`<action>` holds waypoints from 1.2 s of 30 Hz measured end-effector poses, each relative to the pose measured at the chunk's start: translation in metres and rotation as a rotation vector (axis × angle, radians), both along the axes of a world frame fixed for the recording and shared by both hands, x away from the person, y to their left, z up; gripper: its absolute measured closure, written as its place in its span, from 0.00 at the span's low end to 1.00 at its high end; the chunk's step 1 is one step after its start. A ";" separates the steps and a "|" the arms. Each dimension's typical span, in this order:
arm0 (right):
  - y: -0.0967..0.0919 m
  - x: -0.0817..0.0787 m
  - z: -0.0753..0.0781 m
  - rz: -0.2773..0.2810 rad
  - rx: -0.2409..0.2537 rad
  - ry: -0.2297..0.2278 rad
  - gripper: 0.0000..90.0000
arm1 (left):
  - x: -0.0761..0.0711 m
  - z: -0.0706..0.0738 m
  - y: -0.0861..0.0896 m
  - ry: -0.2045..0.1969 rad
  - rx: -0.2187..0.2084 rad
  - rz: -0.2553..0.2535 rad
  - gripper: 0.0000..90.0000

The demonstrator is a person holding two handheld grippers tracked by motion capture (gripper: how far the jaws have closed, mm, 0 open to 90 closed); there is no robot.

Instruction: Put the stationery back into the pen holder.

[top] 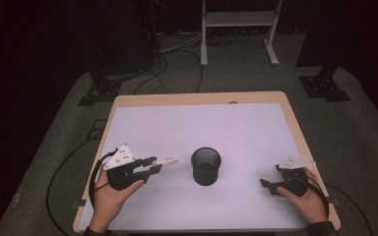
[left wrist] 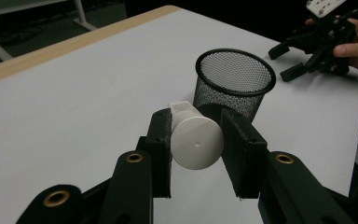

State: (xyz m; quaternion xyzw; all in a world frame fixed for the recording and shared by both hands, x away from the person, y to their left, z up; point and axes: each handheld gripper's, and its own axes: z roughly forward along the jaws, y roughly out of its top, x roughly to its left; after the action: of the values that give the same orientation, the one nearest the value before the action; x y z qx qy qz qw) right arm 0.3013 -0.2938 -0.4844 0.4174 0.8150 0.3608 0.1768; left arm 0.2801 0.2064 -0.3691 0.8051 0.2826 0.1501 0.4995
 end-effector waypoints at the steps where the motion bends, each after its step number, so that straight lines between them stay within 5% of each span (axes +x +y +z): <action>1: 0.000 0.000 0.000 0.000 0.000 0.000 0.16 | 0.001 0.002 0.000 -0.003 -0.006 -0.003 0.72; 19: 0.000 0.000 0.000 0.000 0.000 0.001 0.16 | 0.010 0.030 -0.012 -0.034 -0.057 -0.077 0.72; 36: 0.000 0.000 0.000 0.000 -0.001 -0.001 0.16 | 0.021 0.034 -0.033 -0.026 -0.066 -0.141 0.72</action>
State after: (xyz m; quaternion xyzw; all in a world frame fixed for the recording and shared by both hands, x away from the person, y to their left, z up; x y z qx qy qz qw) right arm 0.3012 -0.2936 -0.4844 0.4172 0.8152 0.3604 0.1774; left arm 0.3009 0.1739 -0.3356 0.8039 0.2238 0.1154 0.5388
